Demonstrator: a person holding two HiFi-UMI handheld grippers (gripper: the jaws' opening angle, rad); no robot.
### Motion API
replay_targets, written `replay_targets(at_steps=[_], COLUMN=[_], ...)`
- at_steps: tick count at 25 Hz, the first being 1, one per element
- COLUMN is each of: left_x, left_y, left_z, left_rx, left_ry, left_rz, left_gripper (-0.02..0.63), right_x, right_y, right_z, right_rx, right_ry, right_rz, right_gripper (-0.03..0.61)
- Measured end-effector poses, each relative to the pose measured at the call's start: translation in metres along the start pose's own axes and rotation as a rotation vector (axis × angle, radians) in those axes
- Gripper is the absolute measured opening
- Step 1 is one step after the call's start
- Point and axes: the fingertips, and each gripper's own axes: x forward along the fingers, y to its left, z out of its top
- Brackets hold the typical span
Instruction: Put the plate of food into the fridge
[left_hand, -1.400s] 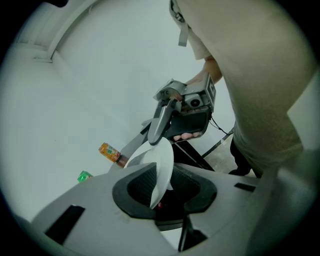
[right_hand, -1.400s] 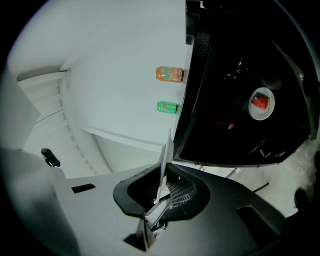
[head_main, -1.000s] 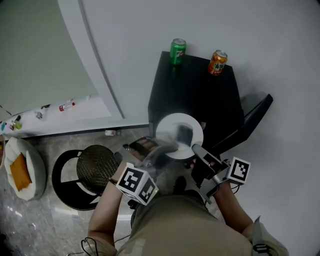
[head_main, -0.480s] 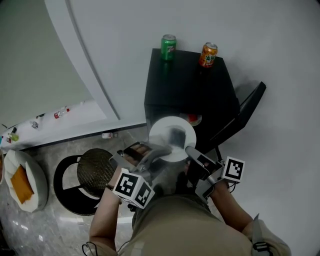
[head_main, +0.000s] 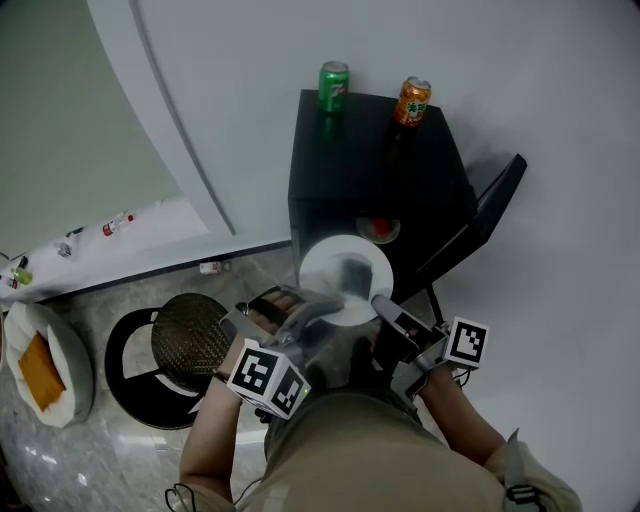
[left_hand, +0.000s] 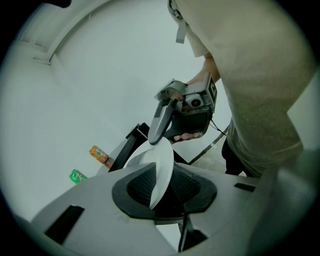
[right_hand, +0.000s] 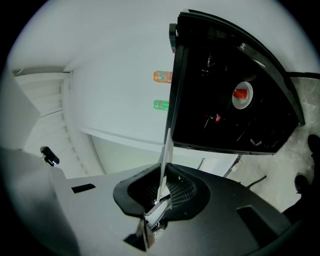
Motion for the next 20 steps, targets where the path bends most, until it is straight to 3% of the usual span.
replay_targets(at_steps=[9,20], left_x=[0.005,0.029], left_y=[-0.02,-0.033], left_z=[0.006,0.044], left_rx=[-0.035,-0.085], left_ry=[0.025,0.082], left_rz=[-0.016,0.003], left_gripper=[0.086,0.091], right_x=[-0.016,-0.055], right_y=[-0.013,-0.017], right_z=[-0.008,0.01], right_rx=[0.035,0.041], right_ry=[0.019,0.089], right_rz=[-0.016,0.003], right_gripper=[0.045,0.046])
